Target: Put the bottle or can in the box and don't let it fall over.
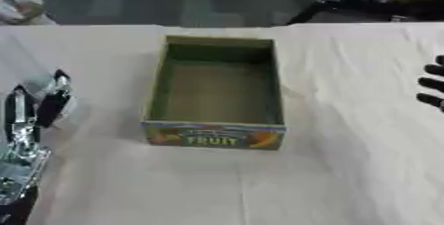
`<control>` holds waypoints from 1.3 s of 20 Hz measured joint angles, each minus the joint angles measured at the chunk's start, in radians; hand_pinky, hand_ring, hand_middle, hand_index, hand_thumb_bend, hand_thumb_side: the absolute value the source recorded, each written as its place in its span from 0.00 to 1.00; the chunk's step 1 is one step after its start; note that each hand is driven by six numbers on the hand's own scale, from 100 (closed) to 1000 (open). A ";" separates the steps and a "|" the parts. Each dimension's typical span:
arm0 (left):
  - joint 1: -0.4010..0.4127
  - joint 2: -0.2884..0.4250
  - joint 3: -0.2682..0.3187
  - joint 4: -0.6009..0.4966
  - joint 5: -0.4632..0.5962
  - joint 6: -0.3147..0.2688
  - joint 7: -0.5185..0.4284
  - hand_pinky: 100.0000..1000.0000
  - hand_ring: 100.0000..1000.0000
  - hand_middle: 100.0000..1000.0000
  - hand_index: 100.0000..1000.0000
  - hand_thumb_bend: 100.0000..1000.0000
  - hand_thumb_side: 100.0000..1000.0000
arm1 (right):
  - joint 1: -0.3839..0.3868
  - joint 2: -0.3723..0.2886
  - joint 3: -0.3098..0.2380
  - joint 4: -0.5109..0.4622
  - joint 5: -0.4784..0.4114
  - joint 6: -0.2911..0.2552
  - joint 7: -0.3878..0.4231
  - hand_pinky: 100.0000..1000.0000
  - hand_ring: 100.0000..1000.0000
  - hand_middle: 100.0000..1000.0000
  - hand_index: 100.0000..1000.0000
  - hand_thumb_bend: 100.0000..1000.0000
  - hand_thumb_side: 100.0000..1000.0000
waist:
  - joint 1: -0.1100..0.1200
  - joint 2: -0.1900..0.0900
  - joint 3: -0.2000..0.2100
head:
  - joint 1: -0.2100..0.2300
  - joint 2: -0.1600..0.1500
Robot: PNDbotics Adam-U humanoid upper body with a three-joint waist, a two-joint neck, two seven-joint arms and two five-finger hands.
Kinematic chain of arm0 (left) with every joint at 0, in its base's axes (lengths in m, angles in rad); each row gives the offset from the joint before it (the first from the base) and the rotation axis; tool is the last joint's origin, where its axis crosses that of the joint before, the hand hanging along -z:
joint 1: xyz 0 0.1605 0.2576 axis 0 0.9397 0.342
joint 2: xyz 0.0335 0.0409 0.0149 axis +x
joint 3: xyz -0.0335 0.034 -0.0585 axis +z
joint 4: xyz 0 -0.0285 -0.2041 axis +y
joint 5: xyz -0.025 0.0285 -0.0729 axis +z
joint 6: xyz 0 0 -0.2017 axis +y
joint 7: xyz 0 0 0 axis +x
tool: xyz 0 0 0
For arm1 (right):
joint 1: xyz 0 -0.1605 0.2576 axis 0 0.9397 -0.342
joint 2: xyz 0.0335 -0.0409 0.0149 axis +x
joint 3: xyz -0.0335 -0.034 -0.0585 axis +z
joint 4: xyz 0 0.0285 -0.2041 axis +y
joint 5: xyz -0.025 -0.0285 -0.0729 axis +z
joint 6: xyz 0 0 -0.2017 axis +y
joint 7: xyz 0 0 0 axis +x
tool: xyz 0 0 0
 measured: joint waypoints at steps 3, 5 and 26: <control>-0.028 0.014 -0.011 -0.078 -0.033 0.021 -0.021 1.00 0.00 0.00 0.08 0.00 0.60 | 0.003 0.000 0.000 0.000 -0.001 -0.006 0.000 0.80 0.82 0.77 0.81 0.00 1.00 | 0.002 -0.008 0.000 | -0.001 0.008; -0.054 0.027 -0.018 -0.125 -0.049 0.041 -0.043 1.00 0.00 0.00 0.09 0.00 0.62 | 0.007 0.000 0.000 -0.001 -0.001 -0.016 0.003 0.80 0.82 0.77 0.81 0.00 1.00 | 0.004 -0.015 0.001 | -0.002 0.012; -0.264 -0.109 -0.132 -0.137 -0.115 0.139 -0.227 1.00 0.00 0.00 0.11 0.00 0.58 | -0.009 -0.001 0.007 -0.001 -0.001 -0.092 0.111 0.80 0.82 0.77 0.81 0.00 0.59 | 0.030 -0.035 -0.027 | -0.014 0.024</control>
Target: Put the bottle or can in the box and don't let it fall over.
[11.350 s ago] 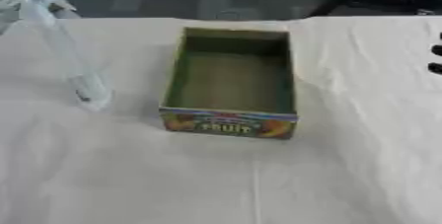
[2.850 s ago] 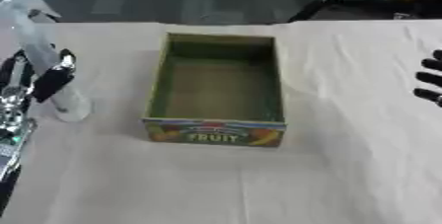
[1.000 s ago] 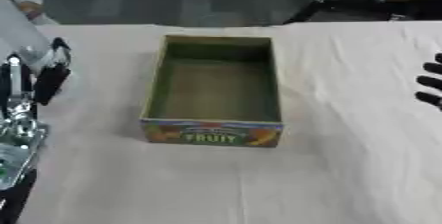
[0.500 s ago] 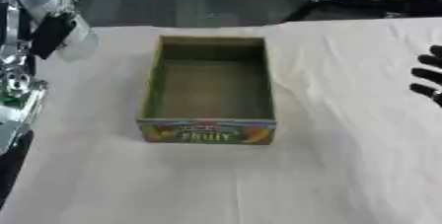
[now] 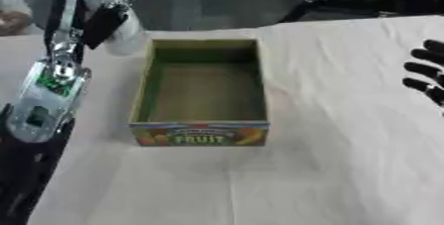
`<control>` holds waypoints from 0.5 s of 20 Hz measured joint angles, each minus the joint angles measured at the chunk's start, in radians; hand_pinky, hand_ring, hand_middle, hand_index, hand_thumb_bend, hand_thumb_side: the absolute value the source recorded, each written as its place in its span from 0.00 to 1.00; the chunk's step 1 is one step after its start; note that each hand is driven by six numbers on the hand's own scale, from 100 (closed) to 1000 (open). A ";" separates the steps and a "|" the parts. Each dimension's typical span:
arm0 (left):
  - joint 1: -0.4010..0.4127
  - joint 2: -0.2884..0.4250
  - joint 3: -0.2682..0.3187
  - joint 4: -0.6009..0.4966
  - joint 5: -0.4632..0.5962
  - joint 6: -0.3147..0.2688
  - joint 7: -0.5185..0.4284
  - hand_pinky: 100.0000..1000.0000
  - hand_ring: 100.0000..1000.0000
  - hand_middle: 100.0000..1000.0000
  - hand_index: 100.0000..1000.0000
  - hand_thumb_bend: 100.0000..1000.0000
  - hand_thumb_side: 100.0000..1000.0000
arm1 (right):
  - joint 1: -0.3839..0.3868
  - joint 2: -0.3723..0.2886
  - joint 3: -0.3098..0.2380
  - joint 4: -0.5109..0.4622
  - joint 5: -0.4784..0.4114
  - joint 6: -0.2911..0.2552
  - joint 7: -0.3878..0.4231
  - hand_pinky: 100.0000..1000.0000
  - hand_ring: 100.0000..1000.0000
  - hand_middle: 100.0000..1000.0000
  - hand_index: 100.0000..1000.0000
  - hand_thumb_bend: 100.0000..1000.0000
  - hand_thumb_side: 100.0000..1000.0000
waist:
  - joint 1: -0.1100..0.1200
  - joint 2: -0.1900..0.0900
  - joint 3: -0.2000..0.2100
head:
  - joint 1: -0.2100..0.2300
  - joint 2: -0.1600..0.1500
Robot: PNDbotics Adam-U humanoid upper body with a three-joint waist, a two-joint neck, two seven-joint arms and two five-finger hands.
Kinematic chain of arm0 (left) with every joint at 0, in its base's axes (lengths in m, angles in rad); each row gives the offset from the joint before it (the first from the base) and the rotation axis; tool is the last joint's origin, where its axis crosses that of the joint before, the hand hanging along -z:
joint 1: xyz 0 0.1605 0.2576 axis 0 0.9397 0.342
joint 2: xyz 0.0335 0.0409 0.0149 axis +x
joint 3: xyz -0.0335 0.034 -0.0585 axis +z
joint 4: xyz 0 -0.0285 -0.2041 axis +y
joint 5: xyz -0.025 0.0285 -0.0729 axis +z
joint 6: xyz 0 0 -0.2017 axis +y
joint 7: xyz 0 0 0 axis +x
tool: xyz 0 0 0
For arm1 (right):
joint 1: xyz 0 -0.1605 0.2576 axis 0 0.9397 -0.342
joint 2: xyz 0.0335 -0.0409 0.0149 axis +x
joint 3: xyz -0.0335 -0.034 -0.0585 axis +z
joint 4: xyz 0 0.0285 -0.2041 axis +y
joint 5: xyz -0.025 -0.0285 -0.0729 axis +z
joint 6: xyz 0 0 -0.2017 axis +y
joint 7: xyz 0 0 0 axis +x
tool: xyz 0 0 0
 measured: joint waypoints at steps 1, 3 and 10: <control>-0.003 -0.015 -0.005 0.009 -0.003 -0.003 -0.001 1.00 0.00 0.00 0.11 0.00 0.58 | -0.002 0.000 0.001 0.000 0.000 0.000 0.003 0.80 0.82 0.77 0.81 0.00 0.57 | 0.000 0.000 -0.003 | 0.002 0.000; -0.009 -0.045 -0.014 0.031 -0.007 -0.015 0.005 1.00 0.00 0.00 0.11 0.00 0.58 | -0.003 0.000 0.005 0.000 -0.001 -0.002 0.011 0.80 0.83 0.77 0.81 0.00 0.49 | 0.001 0.000 -0.010 | 0.006 0.000; -0.026 -0.124 -0.043 0.126 -0.075 -0.117 0.059 1.00 0.00 0.00 0.11 0.00 0.61 | -0.012 0.000 0.005 0.000 -0.008 -0.009 0.034 0.81 0.83 0.77 0.81 0.00 0.63 | 0.006 0.000 -0.035 | 0.020 -0.001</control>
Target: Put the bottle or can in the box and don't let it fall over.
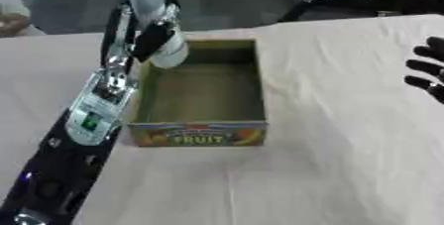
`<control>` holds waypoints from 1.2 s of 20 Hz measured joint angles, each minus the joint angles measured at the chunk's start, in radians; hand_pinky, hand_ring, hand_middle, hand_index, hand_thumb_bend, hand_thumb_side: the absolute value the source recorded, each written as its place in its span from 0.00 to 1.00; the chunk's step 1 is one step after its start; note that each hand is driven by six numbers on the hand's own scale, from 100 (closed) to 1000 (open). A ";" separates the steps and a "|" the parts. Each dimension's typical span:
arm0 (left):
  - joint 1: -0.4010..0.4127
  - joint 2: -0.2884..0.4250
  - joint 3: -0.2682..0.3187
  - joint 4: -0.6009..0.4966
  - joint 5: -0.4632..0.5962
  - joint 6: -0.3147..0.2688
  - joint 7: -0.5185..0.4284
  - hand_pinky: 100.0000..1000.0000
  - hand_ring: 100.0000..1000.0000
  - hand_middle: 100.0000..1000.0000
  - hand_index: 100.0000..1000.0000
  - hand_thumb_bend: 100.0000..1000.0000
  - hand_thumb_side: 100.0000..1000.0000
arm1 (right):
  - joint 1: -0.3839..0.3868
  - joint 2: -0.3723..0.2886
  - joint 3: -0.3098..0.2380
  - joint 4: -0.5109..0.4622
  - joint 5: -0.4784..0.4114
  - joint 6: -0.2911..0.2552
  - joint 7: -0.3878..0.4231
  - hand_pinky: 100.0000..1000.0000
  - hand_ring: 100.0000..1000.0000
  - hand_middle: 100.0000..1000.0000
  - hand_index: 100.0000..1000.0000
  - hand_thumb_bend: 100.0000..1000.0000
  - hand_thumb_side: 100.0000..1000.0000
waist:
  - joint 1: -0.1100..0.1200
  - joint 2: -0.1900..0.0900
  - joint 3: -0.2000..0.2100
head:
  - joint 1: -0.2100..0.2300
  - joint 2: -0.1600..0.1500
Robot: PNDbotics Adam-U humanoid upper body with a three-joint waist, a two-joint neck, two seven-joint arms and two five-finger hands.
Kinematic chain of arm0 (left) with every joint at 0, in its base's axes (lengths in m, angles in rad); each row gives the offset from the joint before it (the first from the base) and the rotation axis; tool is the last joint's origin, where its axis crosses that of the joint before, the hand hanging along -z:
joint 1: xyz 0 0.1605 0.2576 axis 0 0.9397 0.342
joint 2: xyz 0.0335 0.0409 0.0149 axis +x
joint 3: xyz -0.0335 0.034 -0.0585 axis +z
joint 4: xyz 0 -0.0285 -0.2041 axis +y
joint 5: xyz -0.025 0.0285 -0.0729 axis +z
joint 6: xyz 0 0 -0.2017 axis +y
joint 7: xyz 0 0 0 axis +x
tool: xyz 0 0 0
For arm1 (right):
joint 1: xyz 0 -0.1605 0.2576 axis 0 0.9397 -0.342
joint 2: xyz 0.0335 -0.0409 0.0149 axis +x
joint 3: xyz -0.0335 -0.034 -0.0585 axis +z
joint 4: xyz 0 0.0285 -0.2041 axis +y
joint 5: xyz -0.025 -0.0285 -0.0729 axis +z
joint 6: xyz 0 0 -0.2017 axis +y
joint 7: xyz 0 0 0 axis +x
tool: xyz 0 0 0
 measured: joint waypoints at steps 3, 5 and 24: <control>-0.005 -0.027 -0.006 0.058 -0.038 -0.034 0.024 1.00 0.00 0.00 0.11 0.00 0.56 | -0.004 0.000 0.000 0.000 0.000 0.005 -0.006 0.81 0.83 0.77 0.81 0.00 0.93 | 0.002 0.000 -0.007 | 0.006 -0.002; -0.007 -0.042 -0.009 0.101 -0.053 -0.043 0.033 1.00 0.00 0.00 0.12 0.00 0.54 | -0.004 0.001 0.000 0.000 0.000 0.015 -0.024 0.81 0.83 0.77 0.81 0.00 1.00 | 0.002 0.000 -0.011 | 0.010 -0.005; -0.011 -0.084 -0.036 0.202 -0.127 -0.022 -0.037 1.00 0.61 0.59 0.97 0.00 0.39 | -0.015 0.010 0.005 0.000 -0.002 0.003 -0.010 0.81 0.83 0.78 0.81 0.00 0.86 | -0.006 0.001 -0.023 | 0.019 0.016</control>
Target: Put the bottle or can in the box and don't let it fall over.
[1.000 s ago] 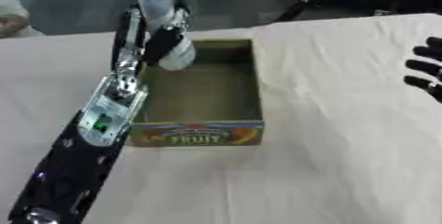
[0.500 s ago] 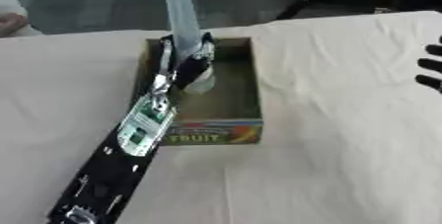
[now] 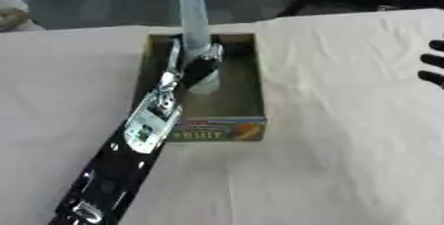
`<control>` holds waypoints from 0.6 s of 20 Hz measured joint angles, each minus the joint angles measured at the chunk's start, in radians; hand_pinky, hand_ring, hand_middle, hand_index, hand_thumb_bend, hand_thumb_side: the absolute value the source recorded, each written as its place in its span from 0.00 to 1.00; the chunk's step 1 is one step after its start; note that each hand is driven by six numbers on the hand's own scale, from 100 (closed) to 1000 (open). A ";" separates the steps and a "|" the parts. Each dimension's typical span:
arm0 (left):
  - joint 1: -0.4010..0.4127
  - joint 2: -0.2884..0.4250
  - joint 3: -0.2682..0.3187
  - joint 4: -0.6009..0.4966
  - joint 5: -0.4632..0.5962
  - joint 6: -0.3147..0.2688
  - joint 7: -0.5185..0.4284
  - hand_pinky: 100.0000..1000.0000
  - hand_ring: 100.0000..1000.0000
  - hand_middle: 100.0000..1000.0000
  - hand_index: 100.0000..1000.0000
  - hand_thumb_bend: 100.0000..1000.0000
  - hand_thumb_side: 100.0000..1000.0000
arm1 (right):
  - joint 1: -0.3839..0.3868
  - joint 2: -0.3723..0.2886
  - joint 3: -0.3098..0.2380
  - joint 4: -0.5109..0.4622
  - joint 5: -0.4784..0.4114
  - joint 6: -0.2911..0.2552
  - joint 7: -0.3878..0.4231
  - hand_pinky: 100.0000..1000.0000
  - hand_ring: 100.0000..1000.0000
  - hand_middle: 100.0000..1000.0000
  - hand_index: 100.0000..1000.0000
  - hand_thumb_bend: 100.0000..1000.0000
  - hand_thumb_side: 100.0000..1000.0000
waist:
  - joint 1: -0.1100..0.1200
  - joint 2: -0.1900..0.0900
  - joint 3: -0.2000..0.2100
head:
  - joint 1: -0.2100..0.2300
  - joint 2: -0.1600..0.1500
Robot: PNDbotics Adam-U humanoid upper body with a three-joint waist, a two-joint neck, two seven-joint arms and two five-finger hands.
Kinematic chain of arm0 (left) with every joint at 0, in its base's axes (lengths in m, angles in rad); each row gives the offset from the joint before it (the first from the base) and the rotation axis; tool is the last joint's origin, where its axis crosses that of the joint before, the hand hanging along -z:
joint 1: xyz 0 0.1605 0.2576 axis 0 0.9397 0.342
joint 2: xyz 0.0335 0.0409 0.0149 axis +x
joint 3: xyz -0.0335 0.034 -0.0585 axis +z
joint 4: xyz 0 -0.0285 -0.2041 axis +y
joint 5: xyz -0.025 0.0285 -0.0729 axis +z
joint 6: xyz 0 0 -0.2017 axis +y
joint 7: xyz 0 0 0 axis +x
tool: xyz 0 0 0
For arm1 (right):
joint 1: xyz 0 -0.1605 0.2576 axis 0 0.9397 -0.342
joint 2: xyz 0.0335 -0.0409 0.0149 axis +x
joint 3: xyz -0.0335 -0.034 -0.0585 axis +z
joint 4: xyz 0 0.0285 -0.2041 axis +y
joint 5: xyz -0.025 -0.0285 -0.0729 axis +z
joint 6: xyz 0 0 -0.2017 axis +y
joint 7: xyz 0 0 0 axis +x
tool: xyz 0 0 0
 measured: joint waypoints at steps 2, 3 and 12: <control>0.000 0.002 -0.013 -0.005 -0.063 -0.001 -0.043 1.00 0.68 0.61 0.97 0.00 0.39 | 0.003 0.000 0.000 0.000 -0.001 0.006 -0.008 0.81 0.83 0.78 0.81 0.00 1.00 | 0.000 0.000 0.002 | -0.006 0.000; 0.000 0.003 -0.017 -0.006 -0.102 0.000 -0.069 1.00 0.73 0.62 0.96 0.00 0.47 | 0.006 0.000 0.000 0.000 -0.002 0.014 -0.017 0.81 0.83 0.78 0.81 0.00 1.00 | 0.000 0.000 0.004 | -0.008 0.000; 0.003 0.005 -0.002 0.004 -0.346 0.071 -0.257 1.00 0.81 0.70 0.94 0.00 0.71 | 0.009 0.000 0.000 0.000 -0.015 0.040 -0.052 0.81 0.83 0.78 0.81 0.00 1.00 | -0.005 -0.007 0.016 | -0.009 -0.003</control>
